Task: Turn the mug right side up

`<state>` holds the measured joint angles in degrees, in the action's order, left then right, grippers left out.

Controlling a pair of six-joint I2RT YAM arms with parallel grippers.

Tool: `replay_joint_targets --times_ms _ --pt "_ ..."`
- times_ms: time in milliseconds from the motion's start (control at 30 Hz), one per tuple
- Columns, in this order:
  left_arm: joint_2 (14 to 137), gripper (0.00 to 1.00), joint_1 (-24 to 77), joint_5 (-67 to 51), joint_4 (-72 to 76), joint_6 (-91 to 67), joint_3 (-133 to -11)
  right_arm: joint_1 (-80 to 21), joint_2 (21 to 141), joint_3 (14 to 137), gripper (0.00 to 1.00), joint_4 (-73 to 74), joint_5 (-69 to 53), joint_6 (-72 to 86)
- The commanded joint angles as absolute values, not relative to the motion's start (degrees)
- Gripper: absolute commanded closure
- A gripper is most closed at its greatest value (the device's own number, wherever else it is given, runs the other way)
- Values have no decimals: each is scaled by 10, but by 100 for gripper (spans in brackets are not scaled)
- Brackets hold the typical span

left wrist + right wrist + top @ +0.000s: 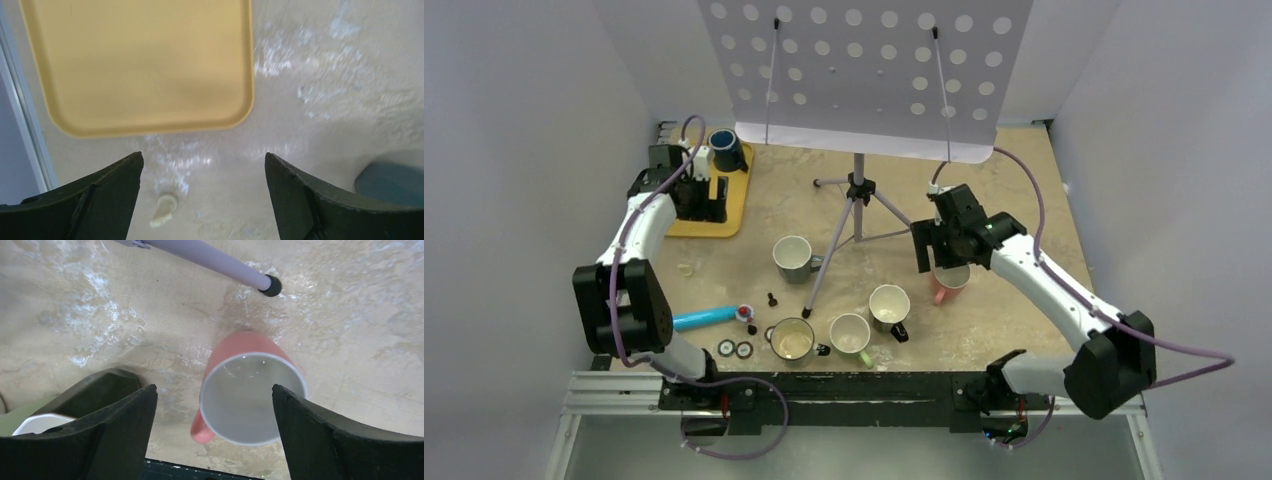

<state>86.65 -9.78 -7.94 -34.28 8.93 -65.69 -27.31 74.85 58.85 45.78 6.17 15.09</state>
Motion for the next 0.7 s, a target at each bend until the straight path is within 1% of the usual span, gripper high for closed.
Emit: replay_joint_targets --times_ms 0,67,167,267,400,500,667 --pt "928 6 -47 -30 -257 13 -755 -272 681 598 9 432 116 154" --pt "977 6 -33 -7 -253 -14 -809 -271 662 587 7 418 149 157" --pt "1071 3 -13 77 -257 -30 -905 -272 633 567 5 383 185 158" --pt "1167 0 -4 104 -284 -29 -1012 -272 608 545 4 352 201 158" --pt "1265 0 15 112 -335 -27 -1145 -271 610 533 4 332 201 141" --pt "1326 0 16 153 -360 -42 -1239 -272 620 531 4 324 186 123" --pt "1394 0 16 236 -383 -20 -1326 -275 626 531 3 311 159 102"
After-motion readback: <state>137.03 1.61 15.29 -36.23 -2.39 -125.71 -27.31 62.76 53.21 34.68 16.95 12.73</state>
